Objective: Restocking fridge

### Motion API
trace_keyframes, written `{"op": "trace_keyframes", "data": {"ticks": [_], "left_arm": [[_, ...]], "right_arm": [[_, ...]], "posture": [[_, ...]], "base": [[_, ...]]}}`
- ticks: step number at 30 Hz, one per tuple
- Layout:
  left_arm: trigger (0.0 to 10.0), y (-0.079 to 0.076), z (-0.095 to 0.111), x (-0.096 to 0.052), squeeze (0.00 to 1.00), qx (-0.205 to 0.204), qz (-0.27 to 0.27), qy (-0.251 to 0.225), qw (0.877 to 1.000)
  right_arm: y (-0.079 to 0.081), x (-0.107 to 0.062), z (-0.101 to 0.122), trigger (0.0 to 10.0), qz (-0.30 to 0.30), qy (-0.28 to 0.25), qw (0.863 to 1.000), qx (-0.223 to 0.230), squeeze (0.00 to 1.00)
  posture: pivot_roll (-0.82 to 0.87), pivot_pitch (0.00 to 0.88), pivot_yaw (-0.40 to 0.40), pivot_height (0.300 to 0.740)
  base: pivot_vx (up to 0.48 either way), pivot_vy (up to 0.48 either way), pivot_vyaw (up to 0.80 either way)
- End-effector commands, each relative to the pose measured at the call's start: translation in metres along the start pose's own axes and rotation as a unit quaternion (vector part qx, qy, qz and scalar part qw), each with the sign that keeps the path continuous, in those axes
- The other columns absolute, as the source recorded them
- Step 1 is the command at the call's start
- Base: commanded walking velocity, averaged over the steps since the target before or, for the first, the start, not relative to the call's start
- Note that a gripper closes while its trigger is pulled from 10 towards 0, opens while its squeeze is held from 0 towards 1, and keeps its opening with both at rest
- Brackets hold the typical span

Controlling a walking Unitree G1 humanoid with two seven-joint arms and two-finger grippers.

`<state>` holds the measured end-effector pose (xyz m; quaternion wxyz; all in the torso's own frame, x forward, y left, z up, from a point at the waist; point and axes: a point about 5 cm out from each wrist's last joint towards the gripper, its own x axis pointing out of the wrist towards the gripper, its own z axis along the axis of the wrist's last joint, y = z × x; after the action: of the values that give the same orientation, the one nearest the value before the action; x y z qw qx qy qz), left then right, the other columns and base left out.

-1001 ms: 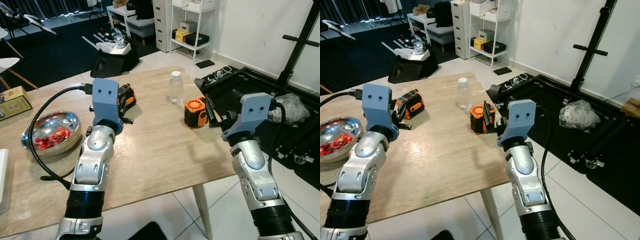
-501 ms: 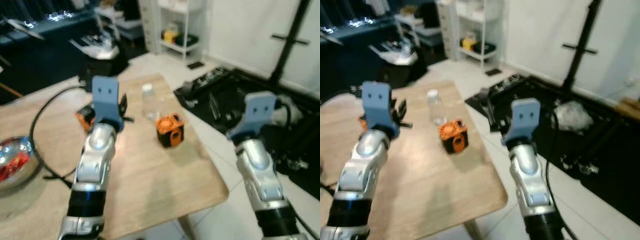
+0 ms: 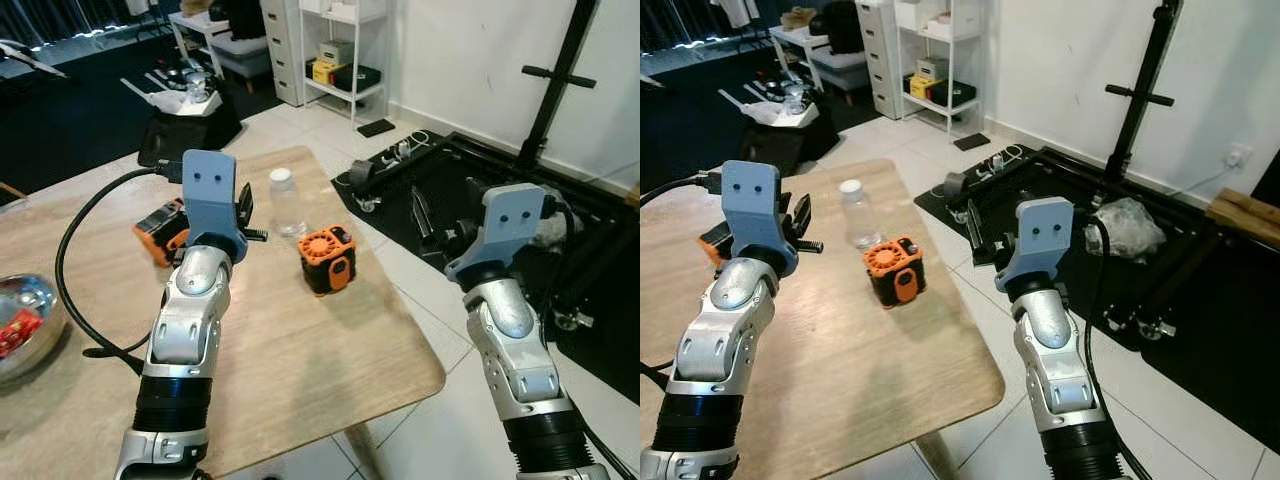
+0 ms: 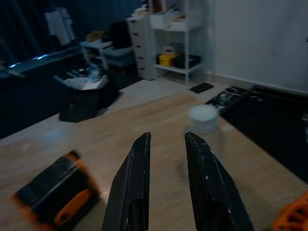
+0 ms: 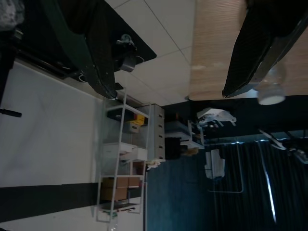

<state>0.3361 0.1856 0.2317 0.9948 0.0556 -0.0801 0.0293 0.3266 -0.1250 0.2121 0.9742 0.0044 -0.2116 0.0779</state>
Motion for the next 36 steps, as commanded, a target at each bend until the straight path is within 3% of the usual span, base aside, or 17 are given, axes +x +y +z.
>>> {"op": "trace_keyframes", "data": {"ticks": [1, 4, 8, 10, 17, 18, 19, 20, 21, 22, 26, 28, 31, 32, 35, 36], "left_arm": [[10.0, 0.004, -0.008, 0.0, 0.0, -0.001, 0.001, 0.025, 1.0], [10.0, 0.006, -0.009, 0.001, 0.0, -0.006, -0.007, 0.029, 1.0], [10.0, 0.025, -0.014, 0.003, 0.0, -0.021, -0.018, 0.054, 0.998], [10.0, 0.043, -0.02, 0.004, 0.02, -0.014, -0.012, 0.069, 0.997], [10.0, 0.066, -0.025, 0.008, 0.09, 0.023, -0.034, 0.075, 0.996], [10.0, 0.068, -0.025, 0.009, 0.61, 0.025, -0.041, 0.075, 0.996], [10.0, 0.068, -0.025, 0.009, 0.61, 0.025, -0.041, 0.075, 0.996], [10.0, 0.072, -0.025, 0.011, 0.78, 0.036, -0.059, 0.075, 0.995], [10.0, 0.076, -0.025, 0.012, 0.78, 0.042, -0.071, 0.077, 0.994], [10.0, 0.078, -0.024, 0.013, 1.0, 0.046, -0.083, 0.079, 0.992], [10.0, 0.09, -0.013, 0.025, 1.0, 0.028, -0.102, 0.062, 0.992], [10.0, 0.097, -0.002, 0.036, 1.0, 0.0, -0.108, 0.045, 0.993], [10.0, 0.093, 0.004, 0.043, 1.0, -0.021, -0.132, 0.038, 0.99], [10.0, 0.085, 0.006, 0.048, 1.0, -0.03, -0.165, 0.036, 0.985], [10.0, 0.076, 0.009, 0.055, 1.0, -0.028, -0.192, 0.037, 0.98], [10.0, 0.072, 0.01, 0.058, 0.19, -0.028, -0.206, 0.037, 0.978]], "right_arm": [[-0.001, -0.002, -0.002, 10.0, -0.001, 0.007, 1.0, 0.0, 0.0], [-0.001, -0.002, -0.002, 10.0, -0.001, 0.007, 1.0, 0.0, 0.0], [-0.001, -0.002, 0.0, 10.0, 0.0, 0.004, 1.0, -0.002, 0.0], [-0.003, -0.002, 0.002, 10.0, -0.001, 0.003, 1.0, -0.005, 0.0], [-0.012, 0.001, 0.008, 10.0, -0.007, -0.006, 1.0, -0.015, 0.0], [-0.013, 0.002, 0.009, 10.0, -0.008, -0.007, 1.0, -0.016, 0.0], [-0.013, 0.002, 0.009, 10.0, -0.008, -0.007, 1.0, -0.016, 0.0], [-0.017, 0.003, 0.013, 10.0, -0.012, -0.012, 1.0, -0.022, 0.0], [-0.02, 0.004, 0.016, 10.0, -0.014, -0.016, 0.999, -0.025, 0.0], [-0.023, 0.004, 0.019, 10.0, -0.015, -0.019, 0.999, -0.029, 0.0], [-0.035, 0.006, 0.031, 10.0, -0.026, -0.033, 0.998, -0.043, 0.0], [-0.045, 0.008, 0.042, 10.0, -0.034, -0.044, 0.997, -0.053, 0.0], [-0.049, 0.009, 0.048, 10.0, -0.037, -0.05, 0.996, -0.058, 0.0], [-0.051, 0.01, 0.052, 10.0, -0.037, -0.053, 0.996, -0.058, 0.0], [-0.05, 0.01, 0.057, 10.0, -0.035, -0.056, 0.996, -0.055, 0.0], [-0.048, 0.009, 0.059, 10.0, -0.032, -0.057, 0.996, -0.053, 0.0]], "posture": [[-0.06, 0.083, 0.046, 0.74], [-0.06, 0.083, 0.046, 0.74], [-0.06, 0.086, 0.047, 0.74], [-0.06, 0.09, 0.045, 0.74], [-0.06, 0.104, 0.036, 0.74], [-0.06, 0.104, 0.036, 0.74], [-0.06, 0.104, 0.036, 0.74], [-0.07, 0.123, 0.031, 0.74], [-0.07, 0.123, 0.031, 0.74], [-0.07, 0.135, 0.029, 0.74], [-0.08, 0.168, 0.024, 0.74], [-0.09, 0.184, 0.022, 0.74], [-0.1, 0.194, 0.02, 0.74], [-0.11, 0.21, 0.012, 0.74], [-0.13, 0.224, 0.007, 0.74], [-0.14, 0.232, 0.007, 0.74]], "base": [[0.0, 0.0, 0.0], [0.0, 0.0, 0.0], [0.0, 0.0, 0.0], [0.0, 0.0, 0.0], [0.0, 0.0, 0.0], [0.0, 0.0, 0.0], [0.0, 0.0, 0.0], [0.0, 0.0, 0.0], [0.0, 0.0, 0.0], [0.0, 0.0, 0.0], [0.0, 0.0, 0.0], [0.0, 0.0, 0.0], [0.0, 0.0, 0.0], [0.0, 0.0, 0.0], [0.0, 0.0, 0.0], [0.0, 0.0, 0.0]]}}
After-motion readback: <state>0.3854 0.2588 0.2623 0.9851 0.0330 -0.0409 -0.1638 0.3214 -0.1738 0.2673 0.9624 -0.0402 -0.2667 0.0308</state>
